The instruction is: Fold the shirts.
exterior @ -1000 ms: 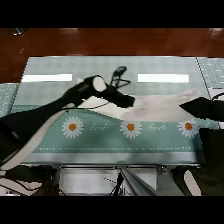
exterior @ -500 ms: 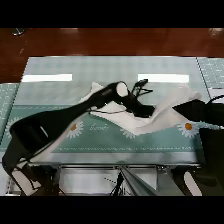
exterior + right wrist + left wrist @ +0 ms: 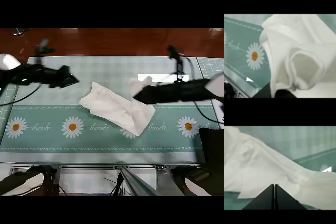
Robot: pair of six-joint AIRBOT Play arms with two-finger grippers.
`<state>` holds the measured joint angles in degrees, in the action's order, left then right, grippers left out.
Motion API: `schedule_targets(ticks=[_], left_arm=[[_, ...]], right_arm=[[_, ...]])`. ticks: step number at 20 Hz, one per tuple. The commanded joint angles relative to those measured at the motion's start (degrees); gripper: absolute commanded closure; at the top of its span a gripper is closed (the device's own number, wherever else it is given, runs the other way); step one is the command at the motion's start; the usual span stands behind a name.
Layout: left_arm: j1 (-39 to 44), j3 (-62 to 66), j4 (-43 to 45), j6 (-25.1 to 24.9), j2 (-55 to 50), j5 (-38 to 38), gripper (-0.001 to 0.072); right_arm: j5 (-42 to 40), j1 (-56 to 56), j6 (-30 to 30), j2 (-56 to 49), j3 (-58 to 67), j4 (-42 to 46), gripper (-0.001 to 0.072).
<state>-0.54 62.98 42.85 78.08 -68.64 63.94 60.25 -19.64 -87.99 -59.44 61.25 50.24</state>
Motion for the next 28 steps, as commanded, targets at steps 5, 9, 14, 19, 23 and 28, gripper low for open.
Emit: schedule_targets(ticks=[5,9,14,19,23,28], left_arm=[[-11.96,-26.56,-1.7,-6.49,34.16,1.03,0.0654],[-11.93,-29.0,-1.95,-6.49,38.05,0.15,0.0655],[-11.93,-28.98,-3.98,-6.45,37.03,-4.85,0.0655],[-11.93,-28.98,-3.87,-6.62,36.87,-5.03,0.0679],[-11.93,-29.0,-3.87,-7.17,36.87,-4.98,0.0681],[-11.93,-29.0,-3.85,-8.15,36.85,-5.01,0.0681]], right_arm=[[-8.7,-12.15,0.26,-37.05,27.65,-3.56,0.0694],[-8.66,-13.07,0.31,-47.6,35.74,-11.1,0.0587],[3.8,-6.69,0.92,-46.88,37.18,-13.81,0.0084],[21.94,1.86,-0.79,-27.58,33.27,14.29,0.0084],[7.19,4.02,-15.78,-0.33,4.11,34.8,0.0084],[-22.86,4.22,-43.17,26.6,-41.35,22.88,0.0087]])
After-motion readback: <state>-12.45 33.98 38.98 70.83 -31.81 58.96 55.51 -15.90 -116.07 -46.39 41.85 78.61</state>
